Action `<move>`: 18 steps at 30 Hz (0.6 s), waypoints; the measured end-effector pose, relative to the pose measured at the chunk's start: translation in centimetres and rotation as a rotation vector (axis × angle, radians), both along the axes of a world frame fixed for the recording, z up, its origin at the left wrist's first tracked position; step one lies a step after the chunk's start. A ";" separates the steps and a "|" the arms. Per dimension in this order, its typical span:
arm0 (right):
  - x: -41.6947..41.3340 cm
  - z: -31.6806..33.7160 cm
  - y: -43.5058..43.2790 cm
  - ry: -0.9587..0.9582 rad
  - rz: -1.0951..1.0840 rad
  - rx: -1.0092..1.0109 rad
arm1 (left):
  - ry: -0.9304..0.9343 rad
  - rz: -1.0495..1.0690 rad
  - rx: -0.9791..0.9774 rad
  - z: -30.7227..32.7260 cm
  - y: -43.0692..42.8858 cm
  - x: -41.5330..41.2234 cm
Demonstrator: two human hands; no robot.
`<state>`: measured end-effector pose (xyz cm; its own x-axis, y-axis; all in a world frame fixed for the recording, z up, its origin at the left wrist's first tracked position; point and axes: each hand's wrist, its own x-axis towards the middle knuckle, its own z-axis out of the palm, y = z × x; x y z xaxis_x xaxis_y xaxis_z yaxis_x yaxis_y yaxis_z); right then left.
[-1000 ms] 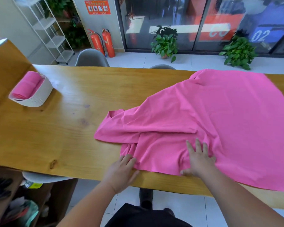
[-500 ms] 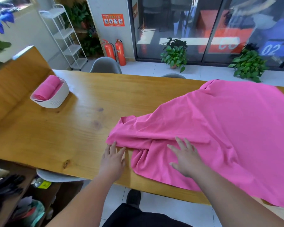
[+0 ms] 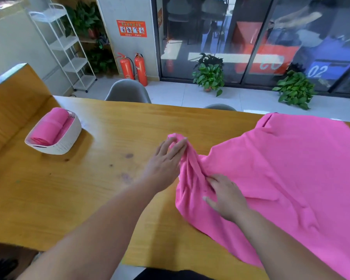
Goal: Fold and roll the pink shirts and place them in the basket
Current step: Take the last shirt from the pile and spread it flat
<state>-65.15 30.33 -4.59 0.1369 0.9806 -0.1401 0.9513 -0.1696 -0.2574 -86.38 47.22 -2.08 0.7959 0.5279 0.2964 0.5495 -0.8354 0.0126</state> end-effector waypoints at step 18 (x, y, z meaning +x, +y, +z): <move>-0.3 -5.4 -3.9 -0.091 -0.598 -0.149 | 0.190 0.035 -0.286 -12.4 -2.8 -4.9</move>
